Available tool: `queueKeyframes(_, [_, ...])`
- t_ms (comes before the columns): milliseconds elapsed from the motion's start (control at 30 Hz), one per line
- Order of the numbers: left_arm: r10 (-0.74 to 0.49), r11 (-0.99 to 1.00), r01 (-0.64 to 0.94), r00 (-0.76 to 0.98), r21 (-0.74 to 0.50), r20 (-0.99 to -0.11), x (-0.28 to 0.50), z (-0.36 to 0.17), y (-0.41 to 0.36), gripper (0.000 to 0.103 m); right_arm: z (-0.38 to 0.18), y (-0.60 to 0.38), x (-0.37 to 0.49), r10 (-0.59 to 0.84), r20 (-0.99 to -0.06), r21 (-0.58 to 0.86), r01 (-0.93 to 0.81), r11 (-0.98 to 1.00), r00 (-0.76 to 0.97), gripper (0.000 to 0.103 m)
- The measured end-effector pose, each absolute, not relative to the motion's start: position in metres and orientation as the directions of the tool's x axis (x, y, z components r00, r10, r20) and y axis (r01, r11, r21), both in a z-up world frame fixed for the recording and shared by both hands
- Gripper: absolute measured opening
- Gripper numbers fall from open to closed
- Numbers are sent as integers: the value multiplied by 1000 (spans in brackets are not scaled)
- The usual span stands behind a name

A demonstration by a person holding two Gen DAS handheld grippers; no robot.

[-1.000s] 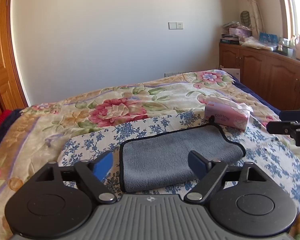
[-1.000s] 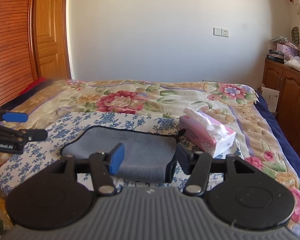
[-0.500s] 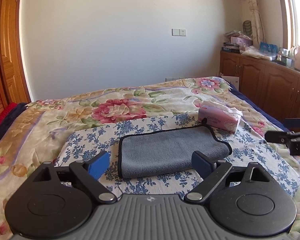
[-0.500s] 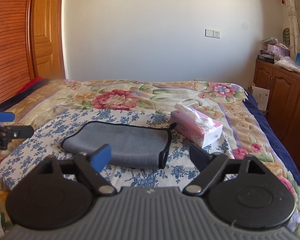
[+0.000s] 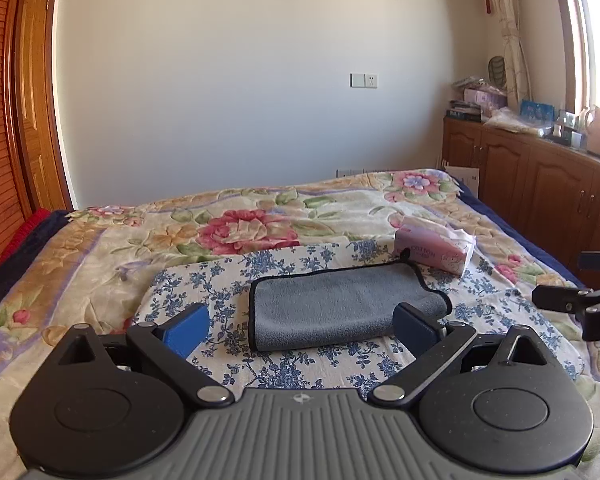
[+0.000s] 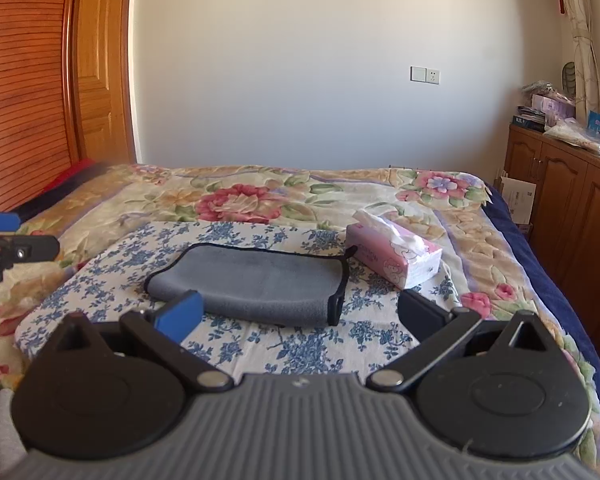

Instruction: Fold towel

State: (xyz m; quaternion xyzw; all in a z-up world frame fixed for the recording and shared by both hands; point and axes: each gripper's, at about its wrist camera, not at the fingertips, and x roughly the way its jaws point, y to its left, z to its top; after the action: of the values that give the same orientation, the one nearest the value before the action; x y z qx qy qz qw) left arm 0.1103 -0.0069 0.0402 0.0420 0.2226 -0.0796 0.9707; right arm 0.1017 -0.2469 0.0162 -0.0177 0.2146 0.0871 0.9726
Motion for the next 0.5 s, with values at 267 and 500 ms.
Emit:
queueKeyframes(267, [-124,986,160,899,52,-420,91,49,-3,103,22,-243,87,167,-412,23,-173,985,896,103])
queueKeyframes(500, [-104,988,140,919,67,-380,72,53,-3,103,27,-237,72,171,-399,22,-177,984,901,103])
